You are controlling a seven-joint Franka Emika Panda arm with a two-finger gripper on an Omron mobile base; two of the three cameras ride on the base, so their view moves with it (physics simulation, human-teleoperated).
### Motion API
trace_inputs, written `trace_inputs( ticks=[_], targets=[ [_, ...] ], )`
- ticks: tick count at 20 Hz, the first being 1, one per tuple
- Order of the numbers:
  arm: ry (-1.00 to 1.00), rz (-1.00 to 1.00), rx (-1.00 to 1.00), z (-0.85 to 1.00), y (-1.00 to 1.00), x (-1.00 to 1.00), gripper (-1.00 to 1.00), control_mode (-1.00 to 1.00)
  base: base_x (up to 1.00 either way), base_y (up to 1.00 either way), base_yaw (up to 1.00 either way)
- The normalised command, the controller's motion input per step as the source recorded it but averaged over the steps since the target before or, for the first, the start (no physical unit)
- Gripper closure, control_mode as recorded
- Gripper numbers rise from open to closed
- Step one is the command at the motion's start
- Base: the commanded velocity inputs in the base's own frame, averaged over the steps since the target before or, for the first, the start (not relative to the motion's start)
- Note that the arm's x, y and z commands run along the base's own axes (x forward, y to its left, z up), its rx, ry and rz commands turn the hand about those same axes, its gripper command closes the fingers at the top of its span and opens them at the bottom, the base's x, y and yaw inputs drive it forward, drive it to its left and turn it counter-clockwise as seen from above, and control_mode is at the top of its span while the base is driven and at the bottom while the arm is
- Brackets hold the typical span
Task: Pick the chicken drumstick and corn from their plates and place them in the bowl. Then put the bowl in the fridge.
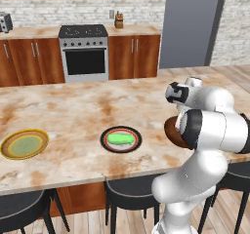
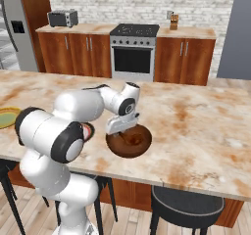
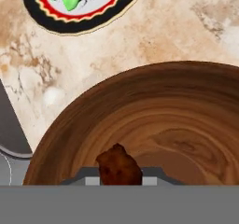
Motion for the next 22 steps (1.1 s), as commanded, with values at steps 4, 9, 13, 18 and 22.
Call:
trace_inputs(
  ticks=[4,9,13,18,22],
  targets=[
    [-0.03,-0.02,-0.05,-0.18,0.26,-0.13,1.0,-1.0,0.0,0.0,0.0],
    [0.0,-0.01,-0.02,-0.04,-0.06,-0.3,-1.0,-1.0,0.0,0.0,0.0],
    [-0.03,0.0,0.0,0.14,-0.04,-0.18,-1.0,-1.0,0.0,0.0,0.0],
    [-0.01,0.0,0.0,0.39,0.0,-0.05,-1.0,-1.0,0.0,0.0,0.0],
    [0.0,0.0,-0.02,0.58,0.14,-0.18,-1.0,-1.0,0.0,0.0,0.0]
  ],
)
